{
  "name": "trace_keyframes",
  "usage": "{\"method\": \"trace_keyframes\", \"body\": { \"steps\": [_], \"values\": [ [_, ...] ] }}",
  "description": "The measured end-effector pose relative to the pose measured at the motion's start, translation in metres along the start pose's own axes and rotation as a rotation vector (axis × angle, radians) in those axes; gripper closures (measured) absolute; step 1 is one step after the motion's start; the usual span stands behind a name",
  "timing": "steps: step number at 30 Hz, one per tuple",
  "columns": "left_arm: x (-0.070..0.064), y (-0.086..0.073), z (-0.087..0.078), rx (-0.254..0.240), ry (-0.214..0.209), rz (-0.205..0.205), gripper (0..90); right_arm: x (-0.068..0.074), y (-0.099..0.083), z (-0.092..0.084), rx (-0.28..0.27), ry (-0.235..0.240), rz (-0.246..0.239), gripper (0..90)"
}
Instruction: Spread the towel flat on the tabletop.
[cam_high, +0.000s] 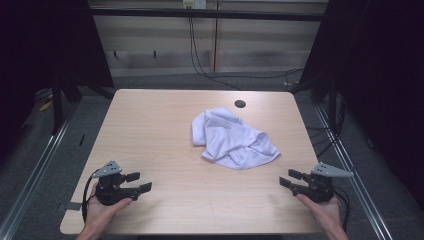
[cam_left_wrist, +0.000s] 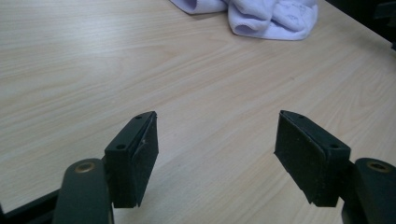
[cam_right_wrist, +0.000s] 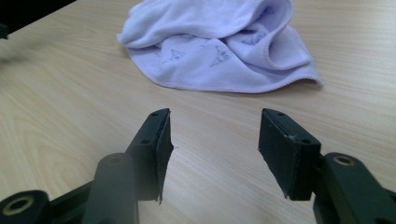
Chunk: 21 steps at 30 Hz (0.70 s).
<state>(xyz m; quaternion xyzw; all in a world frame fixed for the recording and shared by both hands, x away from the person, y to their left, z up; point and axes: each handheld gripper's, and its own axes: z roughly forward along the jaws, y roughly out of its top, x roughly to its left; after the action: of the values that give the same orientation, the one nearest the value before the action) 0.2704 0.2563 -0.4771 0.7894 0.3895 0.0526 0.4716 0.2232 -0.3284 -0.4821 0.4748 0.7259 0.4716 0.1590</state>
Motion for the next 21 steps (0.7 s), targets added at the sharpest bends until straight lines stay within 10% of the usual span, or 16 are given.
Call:
{"method": "trace_keyframes", "body": {
  "steps": [12, 21],
  "values": [
    [0.004, 0.002, 0.004, -0.007, -0.04, -0.021, 28.5, 0.009, 0.008, 0.011, 0.049, 0.033, -0.037, 40.1],
    [-0.004, 0.002, -0.001, -0.028, -0.076, 0.039, 36.8, 0.029, 0.029, 0.027, 0.07, 0.08, -0.087, 39.5]
  ]
}}
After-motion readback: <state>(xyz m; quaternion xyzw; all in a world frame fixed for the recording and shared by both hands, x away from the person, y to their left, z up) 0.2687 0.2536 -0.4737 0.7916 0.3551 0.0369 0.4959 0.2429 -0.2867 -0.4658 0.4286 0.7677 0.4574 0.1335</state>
